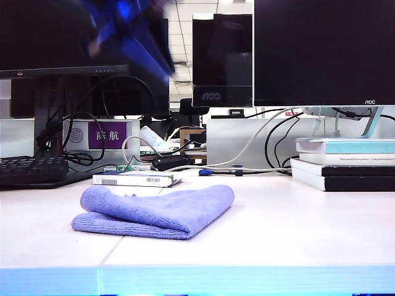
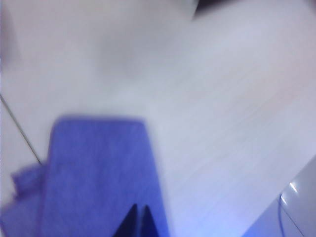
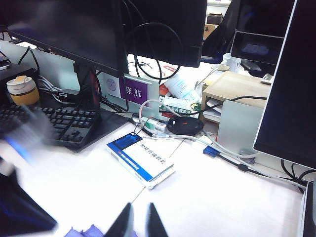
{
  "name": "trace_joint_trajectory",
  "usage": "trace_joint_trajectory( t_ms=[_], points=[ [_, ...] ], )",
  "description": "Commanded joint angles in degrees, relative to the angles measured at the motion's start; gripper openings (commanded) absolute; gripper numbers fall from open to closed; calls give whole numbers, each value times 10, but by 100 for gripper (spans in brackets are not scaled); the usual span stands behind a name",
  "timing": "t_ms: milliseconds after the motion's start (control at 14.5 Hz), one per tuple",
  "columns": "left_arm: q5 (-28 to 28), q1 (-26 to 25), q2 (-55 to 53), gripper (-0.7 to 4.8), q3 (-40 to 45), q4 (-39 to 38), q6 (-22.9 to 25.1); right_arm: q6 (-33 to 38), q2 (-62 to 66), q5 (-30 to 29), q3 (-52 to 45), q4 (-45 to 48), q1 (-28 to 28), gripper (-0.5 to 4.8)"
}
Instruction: Wipe the table from front to back using the rag.
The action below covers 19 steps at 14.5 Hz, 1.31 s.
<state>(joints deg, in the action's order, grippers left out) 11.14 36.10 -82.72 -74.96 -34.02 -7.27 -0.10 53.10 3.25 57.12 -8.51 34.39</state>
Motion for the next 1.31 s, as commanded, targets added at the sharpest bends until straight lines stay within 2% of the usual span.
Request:
trace_joint_trajectory(
  t_ms=[69,276,482,551,620,689,827,896,965,1034,1103,1309],
  points=[
    [-2,1,106,-6,-3,22,26,-2,-1,0,2,6,1,45],
    [-28,1,207,-6,-3,21,28,-2,-1,0,2,6,0,45],
    [-52,1,334,-6,-3,-28,53,-2,-1,0,2,6,0,45],
    [-54,1,375,-6,-3,-62,57,-2,-1,0,2,6,1,45],
    [-83,1,437,-6,-3,-134,79,-2,-1,0,2,6,0,45],
    [-116,1,486,-6,-3,-191,78,-1,-1,0,2,6,1,45],
    [-150,0,589,-6,35,-242,77,1,-1,-5,2,7,1,45],
    [-150,0,647,-6,91,-240,66,-6,-2,-4,2,-21,1,45],
    [-148,0,714,-6,175,-223,36,-5,-10,-4,2,-102,0,45],
    [-148,0,781,-6,267,-166,17,5,-23,-5,-16,-164,1,45],
    [-148,1,828,-6,355,-81,-4,20,-50,-6,-64,-153,3,45],
    [-143,0,816,-6,450,12,-17,33,-109,-2,-151,-103,6,45]
  ],
)
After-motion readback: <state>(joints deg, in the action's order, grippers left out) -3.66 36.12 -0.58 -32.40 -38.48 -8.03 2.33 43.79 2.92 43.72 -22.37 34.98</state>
